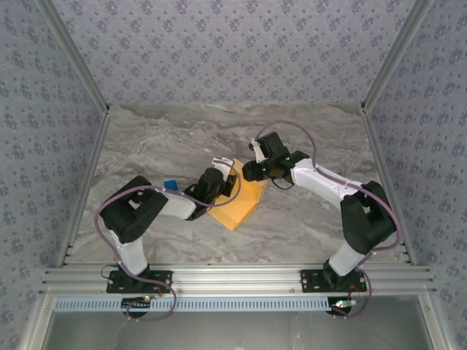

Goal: Fold the paper box

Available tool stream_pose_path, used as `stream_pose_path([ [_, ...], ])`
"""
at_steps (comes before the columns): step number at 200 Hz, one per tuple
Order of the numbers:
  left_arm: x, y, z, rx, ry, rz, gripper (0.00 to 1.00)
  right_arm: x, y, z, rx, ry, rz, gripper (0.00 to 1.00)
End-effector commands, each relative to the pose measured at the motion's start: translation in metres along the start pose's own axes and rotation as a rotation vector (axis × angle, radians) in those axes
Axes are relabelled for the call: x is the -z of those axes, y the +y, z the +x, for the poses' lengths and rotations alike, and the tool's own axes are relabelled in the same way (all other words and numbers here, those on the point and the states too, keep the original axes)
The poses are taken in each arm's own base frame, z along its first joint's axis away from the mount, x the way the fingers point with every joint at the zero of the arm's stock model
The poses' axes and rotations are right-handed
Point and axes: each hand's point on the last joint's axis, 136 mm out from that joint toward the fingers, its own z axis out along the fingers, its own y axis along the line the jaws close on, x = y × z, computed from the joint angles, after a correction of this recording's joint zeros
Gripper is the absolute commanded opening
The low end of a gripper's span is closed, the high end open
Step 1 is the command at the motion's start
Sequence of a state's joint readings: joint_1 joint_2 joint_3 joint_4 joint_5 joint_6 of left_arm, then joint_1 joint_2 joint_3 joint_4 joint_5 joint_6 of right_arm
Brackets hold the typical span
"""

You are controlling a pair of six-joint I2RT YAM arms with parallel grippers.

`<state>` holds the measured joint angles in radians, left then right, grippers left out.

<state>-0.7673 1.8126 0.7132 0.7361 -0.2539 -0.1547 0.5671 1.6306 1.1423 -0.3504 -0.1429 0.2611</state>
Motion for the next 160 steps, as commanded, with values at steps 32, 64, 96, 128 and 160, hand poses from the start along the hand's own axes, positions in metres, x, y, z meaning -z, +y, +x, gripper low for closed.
stream_pose_path([
  [32,0.013,0.004,-0.011,0.01,-0.001,0.031,0.4,0.006,-0.016,0.001,0.001,0.039,0.046,0.46],
  [64,0.022,0.004,-0.013,0.037,0.007,0.043,0.45,0.009,-0.027,-0.019,-0.017,0.015,0.067,0.46],
  [96,0.034,0.001,-0.022,0.08,0.015,0.075,0.49,0.007,-0.043,-0.021,-0.042,0.026,0.086,0.46],
  [128,0.049,0.002,-0.035,0.104,0.022,0.087,0.52,0.026,-0.037,-0.039,-0.002,-0.031,0.072,0.47],
  [160,0.066,0.012,-0.042,0.152,0.032,0.077,0.53,0.056,-0.011,-0.052,0.112,-0.122,0.038,0.58],
])
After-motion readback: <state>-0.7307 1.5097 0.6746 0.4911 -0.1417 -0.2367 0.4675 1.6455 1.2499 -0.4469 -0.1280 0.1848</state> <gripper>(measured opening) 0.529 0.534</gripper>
